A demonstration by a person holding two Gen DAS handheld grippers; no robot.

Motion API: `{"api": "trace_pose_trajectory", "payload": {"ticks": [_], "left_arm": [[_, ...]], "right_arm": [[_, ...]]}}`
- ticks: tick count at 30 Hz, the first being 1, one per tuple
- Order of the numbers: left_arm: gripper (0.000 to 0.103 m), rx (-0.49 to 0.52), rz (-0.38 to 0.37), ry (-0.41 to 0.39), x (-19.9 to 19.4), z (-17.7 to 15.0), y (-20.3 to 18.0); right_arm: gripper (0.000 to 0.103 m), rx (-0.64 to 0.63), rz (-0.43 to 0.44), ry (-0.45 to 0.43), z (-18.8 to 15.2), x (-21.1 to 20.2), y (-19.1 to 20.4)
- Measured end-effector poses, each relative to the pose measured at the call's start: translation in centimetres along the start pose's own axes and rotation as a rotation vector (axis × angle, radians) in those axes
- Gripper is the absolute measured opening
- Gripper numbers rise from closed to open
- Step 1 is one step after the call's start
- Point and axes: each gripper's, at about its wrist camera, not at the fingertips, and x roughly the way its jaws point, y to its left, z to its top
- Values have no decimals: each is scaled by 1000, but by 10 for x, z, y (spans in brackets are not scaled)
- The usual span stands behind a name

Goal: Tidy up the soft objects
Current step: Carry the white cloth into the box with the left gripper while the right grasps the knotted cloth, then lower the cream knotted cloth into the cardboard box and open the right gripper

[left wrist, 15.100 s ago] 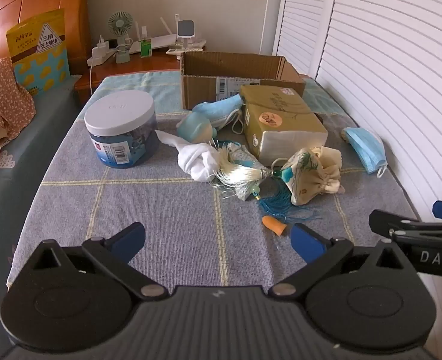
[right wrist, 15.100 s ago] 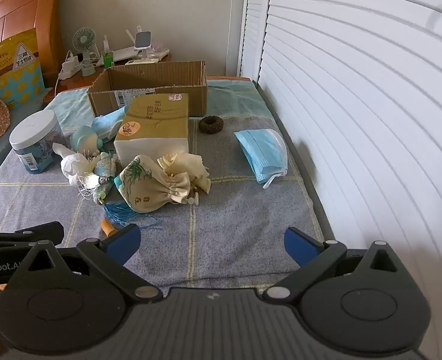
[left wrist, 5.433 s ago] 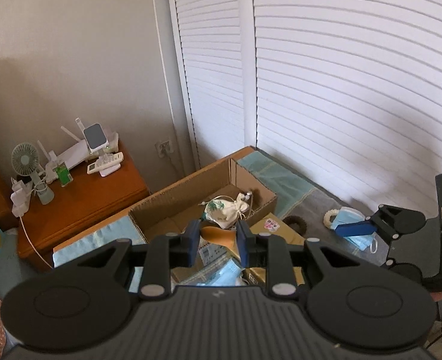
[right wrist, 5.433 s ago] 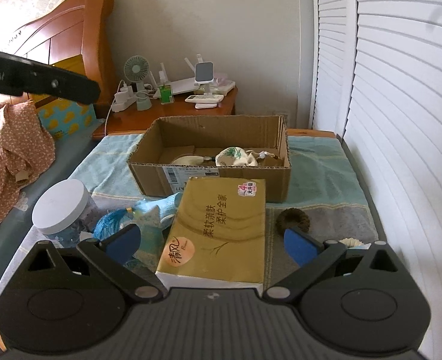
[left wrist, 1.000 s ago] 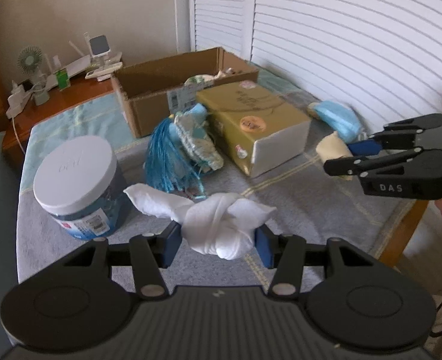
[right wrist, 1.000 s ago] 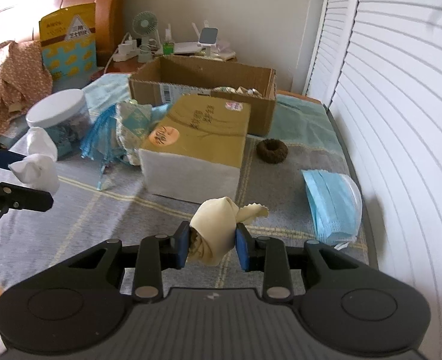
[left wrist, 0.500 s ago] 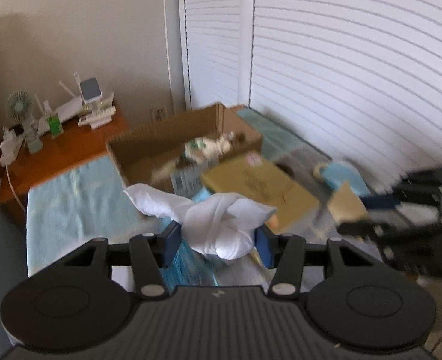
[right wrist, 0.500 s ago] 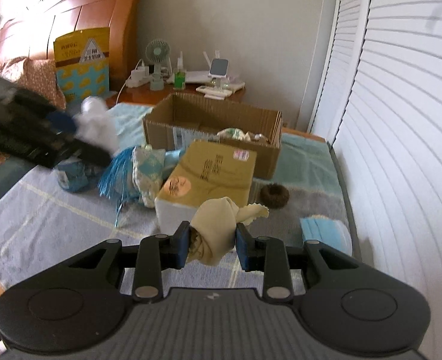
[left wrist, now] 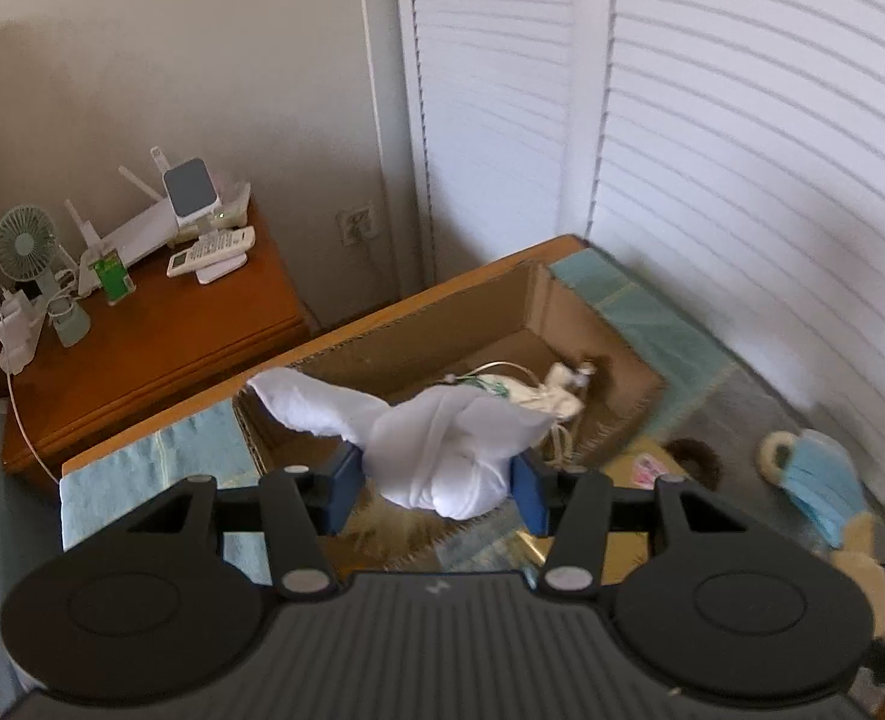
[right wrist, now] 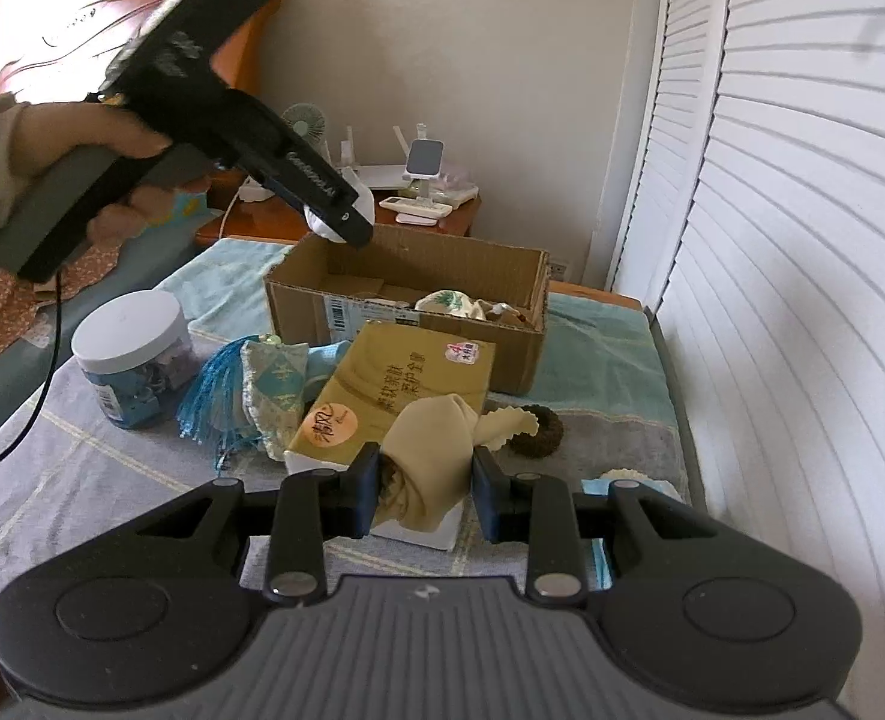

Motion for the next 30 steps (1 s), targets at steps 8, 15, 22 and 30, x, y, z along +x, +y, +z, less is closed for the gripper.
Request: {"api": "trace_pose_trajectory", "payload": {"ticks": [8, 15, 22, 30], "left_arm": [[55, -33, 35, 68, 40, 10, 19], [78, -60, 76, 18, 29, 8, 22], [87, -28, 46, 9, -6, -7, 13], [96, 40, -17, -60, -70, -48, -9]], "right_arm": [[36, 16, -10, 6, 2, 5, -9], [36, 25, -15, 15, 1, 9, -11], [36, 23, -14, 19, 5, 12, -12], [36, 28, -21, 7, 39, 33, -21]]}}
